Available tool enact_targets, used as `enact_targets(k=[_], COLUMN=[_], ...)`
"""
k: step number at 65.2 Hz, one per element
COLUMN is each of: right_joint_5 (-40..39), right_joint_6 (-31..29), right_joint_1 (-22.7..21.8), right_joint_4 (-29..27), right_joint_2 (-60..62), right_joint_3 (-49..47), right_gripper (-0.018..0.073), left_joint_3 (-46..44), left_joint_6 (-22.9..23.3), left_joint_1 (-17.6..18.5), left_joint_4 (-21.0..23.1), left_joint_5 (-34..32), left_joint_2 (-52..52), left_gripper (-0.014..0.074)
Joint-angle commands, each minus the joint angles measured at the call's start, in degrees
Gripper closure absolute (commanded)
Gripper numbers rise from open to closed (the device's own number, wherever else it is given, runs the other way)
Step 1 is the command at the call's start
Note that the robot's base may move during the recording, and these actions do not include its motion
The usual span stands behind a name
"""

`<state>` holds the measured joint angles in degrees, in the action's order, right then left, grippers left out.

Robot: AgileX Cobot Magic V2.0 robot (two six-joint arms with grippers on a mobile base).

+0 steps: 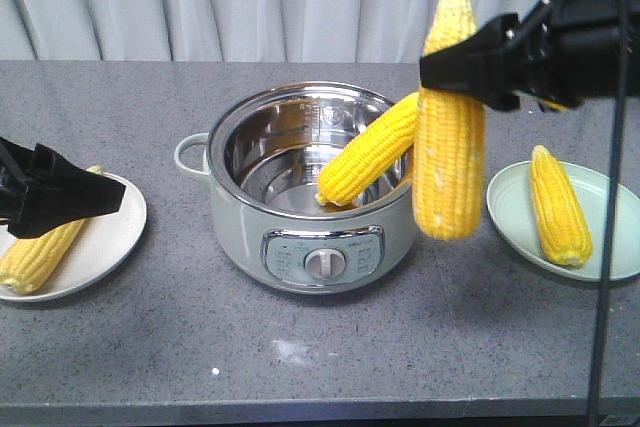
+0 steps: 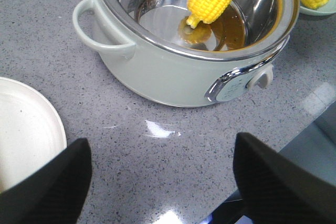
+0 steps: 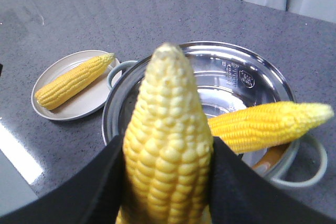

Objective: Distribute corn equally
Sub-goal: 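Grasp the corn cob and lift it out of the pot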

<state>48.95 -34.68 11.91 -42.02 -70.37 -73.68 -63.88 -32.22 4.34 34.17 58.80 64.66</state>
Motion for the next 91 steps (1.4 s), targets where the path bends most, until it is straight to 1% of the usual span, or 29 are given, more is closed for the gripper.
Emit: enact_targets(k=[1,14,21,30,47,57,63,66,69,72,75,79,84,91], right_joint_5=[-3.43,-3.43,-3.01,-1.65,-1.64,-1.64,-1.64,-1.64,-1.64,-1.64,-1.64,-1.64,-1.64,-1.64], right_joint_6=[-0.70,-0.70,-0.70,-0.70,-0.66,-0.66,-0.66,-0.66,-0.66,-0.66,-0.66,-0.66,-0.66,-0.66], right_joint_1=[-0.16,-0.16,-0.16,-0.16,-0.16,-0.16,-0.16,-0.16,-0.16,-0.16,-0.16,-0.16,-0.16,-0.16], right_joint_4=[-2.35,-2.35,-2.18,-2.29,-2.38,-2.38,-2.38,-2.38,-2.38,-2.38,-2.38,-2.38,-2.38,-2.38], right_joint_2=[4.32,10.29,12.43,14.38,15.09,15.09,15.09,15.09,15.09,15.09,15.09,15.09,15.09,15.09], right_joint_3=[1.62,8.02,9.67,9.81,9.81,9.81,9.81,9.81,9.81,9.81,9.81,9.81,9.81,9.81], right_gripper=[0.0365,0.0365,0.0365,0.0365,0.0365,0.0365,0.0365,0.0365,0.0365,0.0365,0.0365,0.0365,0.0365,0.0365], left_joint_3=[-1.39,-1.39,-1.39,-1.39,-1.39,-1.39,-1.39,-1.39,-1.39,-1.53,-2.20,-3.71,-6.88,-11.86], left_joint_6=[-0.04,-0.04,-0.04,-0.04,-0.04,-0.04,-0.04,-0.35,-1.98,-6.01,-11.96,-16.22,-19.18,-21.70], left_joint_1=[0.27,0.27,0.27,0.27,0.27,0.27,0.27,0.27,0.27,0.27,0.32,0.32,0.32,0.32], left_joint_4=[2.77,2.77,2.77,2.77,2.77,2.96,4.61,6.56,8.22,10.01,11.83,15.25,17.40,17.33], left_joint_5=[-2.42,-2.42,-2.42,-2.42,-2.53,-4.47,-6.30,-7.98,-9.35,-10.49,-10.24,-9.62,-8.83,-7.70], left_joint_2=[-1.15,-1.15,-1.15,-1.15,-1.15,-1.15,-1.15,-1.01,-1.01,-0.79,-0.30,0.57,2.08,4.83], left_gripper=[0.0053,0.0053,0.0053,0.0053,0.0053,0.0053,0.0053,0.0053,0.0053,0.0053,0.0053,0.0053,0.0053,0.0052])
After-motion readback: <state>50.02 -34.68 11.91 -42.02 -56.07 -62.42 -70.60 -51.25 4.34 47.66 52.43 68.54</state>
